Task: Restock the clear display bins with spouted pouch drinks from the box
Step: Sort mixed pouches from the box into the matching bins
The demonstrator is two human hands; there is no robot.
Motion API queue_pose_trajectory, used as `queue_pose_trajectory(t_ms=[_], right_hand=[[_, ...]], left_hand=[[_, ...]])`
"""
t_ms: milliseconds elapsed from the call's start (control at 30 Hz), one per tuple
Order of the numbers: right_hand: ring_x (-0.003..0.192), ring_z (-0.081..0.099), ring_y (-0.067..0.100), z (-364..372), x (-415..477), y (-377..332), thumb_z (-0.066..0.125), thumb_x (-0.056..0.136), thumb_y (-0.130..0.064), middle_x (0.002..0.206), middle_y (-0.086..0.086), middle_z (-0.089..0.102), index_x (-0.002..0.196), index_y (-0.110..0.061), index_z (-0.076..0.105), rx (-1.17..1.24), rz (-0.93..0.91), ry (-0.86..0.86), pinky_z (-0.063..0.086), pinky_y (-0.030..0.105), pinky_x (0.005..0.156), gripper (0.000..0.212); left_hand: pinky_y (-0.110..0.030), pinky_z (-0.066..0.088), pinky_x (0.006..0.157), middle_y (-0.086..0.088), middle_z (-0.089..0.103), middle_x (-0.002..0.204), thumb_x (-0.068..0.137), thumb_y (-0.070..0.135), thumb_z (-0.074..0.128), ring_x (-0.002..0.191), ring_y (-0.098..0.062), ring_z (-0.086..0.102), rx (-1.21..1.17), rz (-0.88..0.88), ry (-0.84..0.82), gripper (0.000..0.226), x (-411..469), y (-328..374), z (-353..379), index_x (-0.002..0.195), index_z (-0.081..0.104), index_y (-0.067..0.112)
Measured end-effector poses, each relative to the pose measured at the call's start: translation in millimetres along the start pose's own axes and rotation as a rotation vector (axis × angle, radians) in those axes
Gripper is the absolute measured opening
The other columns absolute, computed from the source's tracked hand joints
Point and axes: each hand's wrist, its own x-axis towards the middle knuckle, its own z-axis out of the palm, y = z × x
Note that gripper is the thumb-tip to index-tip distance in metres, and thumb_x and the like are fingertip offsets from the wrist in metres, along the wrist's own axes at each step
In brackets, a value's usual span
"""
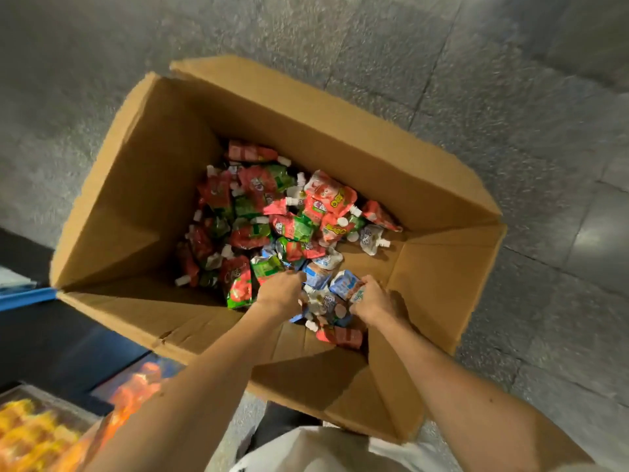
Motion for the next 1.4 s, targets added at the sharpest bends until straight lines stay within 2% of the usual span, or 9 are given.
queue_pose_trajectory(t_ms=[100, 200, 333, 467, 600, 833, 1033, 1233, 1400], right_hand=[[0.134, 0.038, 0.036, 6.7, 29.2, 8.9, 0.083, 0.075, -0.031, 0.145, 0.016, 0.04, 0.143, -0.019, 0.032, -0.224, 0.031, -0.019, 0.034, 0.042, 0.111, 0.086], [0.142, 0.027, 0.034, 17.8, 49.5, 8.8, 0.088, 0.067, -0.04, 0.153, 0.015, 0.03, 0.151, -0.017, 0.015, -0.271, 0.024, -0.028, 0.024, 0.042, 0.118, 0.114], [0.147, 0.017, 0.034, 33.3, 60.7, 2.4, 0.087, 0.07, -0.036, 0.16, 0.014, 0.013, 0.156, -0.019, -0.004, -0.174, 0.143, -0.1, 0.032, 0.047, 0.115, 0.127], [0.14, 0.031, 0.036, 60.3, 64.4, 3.3, 0.086, 0.072, -0.035, 0.156, 0.016, 0.012, 0.155, -0.018, -0.005, -0.12, 0.205, -0.067, 0.04, 0.05, 0.108, 0.124], [0.134, 0.033, 0.036, 72.5, 55.6, -2.2, 0.09, 0.065, -0.041, 0.15, 0.014, 0.02, 0.154, -0.016, -0.005, -0.155, 0.229, -0.023, 0.043, 0.051, 0.1, 0.133], [0.137, 0.031, 0.039, 87.7, 49.3, -8.3, 0.08, 0.077, -0.04, 0.146, 0.016, 0.031, 0.152, -0.007, 0.001, -0.377, 0.103, 0.08, 0.031, 0.057, 0.11, 0.114], [0.122, 0.051, 0.027, 86.5, 48.8, -5.5, 0.074, 0.082, -0.033, 0.13, 0.01, 0.054, 0.131, -0.012, 0.033, -0.359, 0.021, 0.129, 0.039, 0.044, 0.098, 0.066], [0.121, 0.055, 0.029, 84.5, 37.0, -5.5, 0.078, 0.077, -0.032, 0.122, 0.011, 0.066, 0.136, -0.012, 0.033, -0.262, 0.0, 0.087, 0.042, 0.041, 0.098, 0.077], [0.116, 0.06, 0.031, 80.4, 25.9, -7.4, 0.081, 0.077, -0.028, 0.127, 0.012, 0.062, 0.14, -0.015, 0.032, -0.047, 0.131, -0.001, 0.049, 0.037, 0.089, 0.08]], left_hand=[[-0.049, 0.029, 0.116, -0.016, 0.02, 0.16, 0.098, 0.02, 0.059, 0.148, -0.036, 0.019, 0.469, 0.21, -0.054, 0.069, 33.1, 11.8, 20.2, 0.155, 0.02, 0.021], [-0.06, 0.01, 0.12, -0.021, -0.011, 0.164, 0.106, 0.02, 0.044, 0.151, -0.039, -0.006, 0.781, 0.4, -0.051, 0.068, 57.5, 11.4, 40.9, 0.159, 0.001, 0.024], [-0.07, 0.002, 0.113, -0.024, -0.023, 0.16, 0.106, 0.01, 0.038, 0.148, -0.045, -0.017, 0.933, 0.51, 0.003, 0.075, 72.4, 8.9, 58.3, 0.157, -0.015, 0.021], [-0.07, 0.009, 0.113, -0.026, -0.022, 0.16, 0.106, 0.016, 0.04, 0.147, -0.047, -0.015, 1.008, 0.524, -0.019, 0.081, 79.5, 16.1, 47.2, 0.154, -0.025, 0.023], [-0.067, 0.018, 0.114, -0.03, -0.005, 0.16, 0.1, 0.035, 0.052, 0.148, -0.046, 0.001, 1.103, 0.567, 0.041, 0.09, 74.7, 10.4, 41.7, 0.156, -0.014, 0.012], [-0.059, 0.035, 0.109, -0.013, 0.05, 0.137, 0.099, 0.022, 0.049, 0.133, -0.031, 0.044, 1.171, 0.412, 0.127, 0.041, 69.8, 6.1, 56.7, 0.139, 0.053, 0.011], [-0.058, 0.03, 0.112, -0.021, 0.029, 0.147, 0.104, 0.009, 0.032, 0.139, -0.039, 0.028, 1.212, 0.62, 0.184, 0.042, 61.7, 0.3, 53.4, 0.144, 0.04, -0.005], [-0.049, 0.033, 0.11, -0.012, 0.004, 0.161, 0.106, 0.013, 0.039, 0.147, -0.042, 0.008, 0.968, 0.577, 0.035, 0.038, 52.5, -14.5, 41.9, 0.143, 0.047, 0.01], [-0.043, 0.037, 0.107, -0.009, 0.008, 0.16, 0.103, 0.024, 0.047, 0.144, -0.036, 0.016, 0.783, 0.608, -0.019, 0.031, 41.5, -15.8, 18.5, 0.128, 0.059, 0.01]])
